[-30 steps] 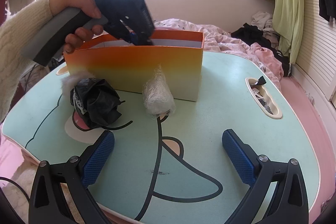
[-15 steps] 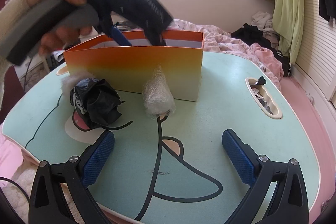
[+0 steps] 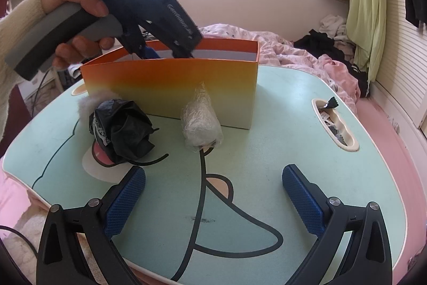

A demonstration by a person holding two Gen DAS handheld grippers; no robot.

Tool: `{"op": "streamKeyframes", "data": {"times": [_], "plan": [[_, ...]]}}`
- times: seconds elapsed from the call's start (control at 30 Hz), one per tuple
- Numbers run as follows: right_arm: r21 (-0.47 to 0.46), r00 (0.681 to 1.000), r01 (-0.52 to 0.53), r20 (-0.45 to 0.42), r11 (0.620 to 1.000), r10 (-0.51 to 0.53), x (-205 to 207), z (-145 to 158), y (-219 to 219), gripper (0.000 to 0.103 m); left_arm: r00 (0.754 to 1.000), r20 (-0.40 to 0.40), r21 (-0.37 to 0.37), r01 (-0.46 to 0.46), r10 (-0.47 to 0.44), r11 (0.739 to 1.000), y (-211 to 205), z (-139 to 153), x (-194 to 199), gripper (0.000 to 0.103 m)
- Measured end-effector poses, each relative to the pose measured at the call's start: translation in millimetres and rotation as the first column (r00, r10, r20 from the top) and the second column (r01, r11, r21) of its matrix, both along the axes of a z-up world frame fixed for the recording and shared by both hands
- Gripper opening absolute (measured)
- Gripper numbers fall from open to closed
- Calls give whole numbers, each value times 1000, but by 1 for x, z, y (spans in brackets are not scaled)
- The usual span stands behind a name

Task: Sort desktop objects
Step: 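Reach into the box and grasp the brown printed carton with the left gripper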

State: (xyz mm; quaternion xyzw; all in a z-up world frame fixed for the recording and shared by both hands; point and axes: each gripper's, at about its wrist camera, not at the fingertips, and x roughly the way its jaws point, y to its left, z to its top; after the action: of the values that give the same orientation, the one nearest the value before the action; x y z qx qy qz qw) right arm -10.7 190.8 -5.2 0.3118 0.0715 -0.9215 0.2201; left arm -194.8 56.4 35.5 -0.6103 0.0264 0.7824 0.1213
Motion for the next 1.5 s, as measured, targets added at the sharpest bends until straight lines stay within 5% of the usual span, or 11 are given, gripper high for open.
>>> {"op": "streamKeyframes", "data": {"times": [0.17,0.3,0.43,0.63,0.77,0.9,0.93,1.17,1.27,1.4,1.5], "plan": [[-2,1000,0,0,1000,0,0,0,0,103,1000,22,18,17,-17,1000,14,-6,-5,66],[-2,1000,1,0,1000,-1,2,0,0,103,999,-45,-126,20,-26,992,18,-15,-11,66],[-4,1000,0,-2,1000,0,5,1,0,103,998,-65,-21,20,-21,1000,16,-11,-15,0],[-1,1000,1,-2,1000,-1,5,1,-1,103,988,-153,209,10,23,978,-1,8,-7,0],[-3,1000,1,-1,1000,-1,7,1,-3,103,982,-186,170,-3,35,985,-3,20,-3,2],[-3,1000,1,-1,1000,-1,7,1,-2,103,974,-223,175,4,35,985,9,26,0,78],[-4,1000,1,-1,1000,-1,7,1,-3,103,979,-198,184,-9,46,983,13,23,1,80],[-3,1000,1,-1,1000,-1,8,2,-3,103,992,-75,102,-98,106,990,32,-5,-21,80],[-5,1000,1,0,1000,-1,7,2,-3,103,992,-49,147,-111,119,983,31,-7,-25,80],[-5,1000,1,0,1000,-1,6,1,-4,103,995,-33,214,-80,89,974,31,-8,-23,50],[-6,1000,0,-1,1000,0,6,1,-4,103,995,-46,223,-73,85,972,26,-5,-18,45]]}}
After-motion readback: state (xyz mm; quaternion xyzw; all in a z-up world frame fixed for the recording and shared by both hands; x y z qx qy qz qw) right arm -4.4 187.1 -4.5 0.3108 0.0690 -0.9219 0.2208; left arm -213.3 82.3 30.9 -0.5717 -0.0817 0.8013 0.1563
